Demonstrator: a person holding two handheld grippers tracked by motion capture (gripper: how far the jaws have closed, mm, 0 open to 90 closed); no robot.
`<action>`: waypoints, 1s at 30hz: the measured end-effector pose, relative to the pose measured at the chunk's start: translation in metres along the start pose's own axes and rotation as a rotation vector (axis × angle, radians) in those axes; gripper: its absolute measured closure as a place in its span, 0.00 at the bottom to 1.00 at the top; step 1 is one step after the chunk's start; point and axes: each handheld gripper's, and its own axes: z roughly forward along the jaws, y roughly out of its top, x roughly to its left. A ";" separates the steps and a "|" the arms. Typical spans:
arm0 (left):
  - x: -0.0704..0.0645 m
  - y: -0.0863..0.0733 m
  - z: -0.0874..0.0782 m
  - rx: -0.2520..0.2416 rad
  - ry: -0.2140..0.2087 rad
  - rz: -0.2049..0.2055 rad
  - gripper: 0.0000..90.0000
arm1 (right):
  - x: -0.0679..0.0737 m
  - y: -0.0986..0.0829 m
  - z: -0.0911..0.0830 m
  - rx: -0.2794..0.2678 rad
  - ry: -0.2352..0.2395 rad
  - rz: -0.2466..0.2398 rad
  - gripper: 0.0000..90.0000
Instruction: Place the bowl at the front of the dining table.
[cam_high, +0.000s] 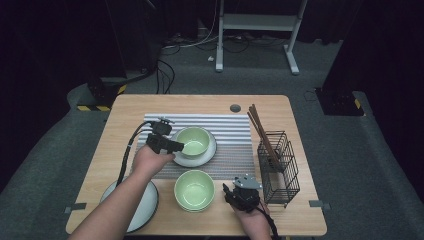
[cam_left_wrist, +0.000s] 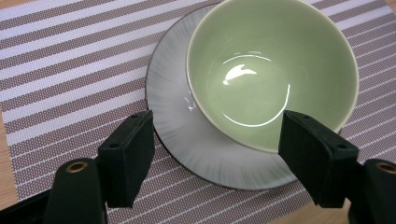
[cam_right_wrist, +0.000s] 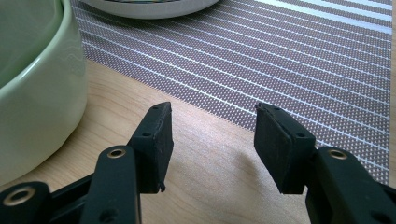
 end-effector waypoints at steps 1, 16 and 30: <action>-0.001 -0.001 -0.001 -0.002 -0.002 0.001 0.30 | 0.000 0.000 0.000 0.000 0.000 -0.001 0.52; -0.005 -0.035 -0.011 -0.048 -0.051 0.019 0.31 | 0.001 0.000 0.001 0.003 0.000 -0.009 0.52; -0.004 -0.061 -0.020 -0.088 -0.062 0.037 0.30 | 0.003 -0.001 0.001 0.007 0.001 -0.016 0.52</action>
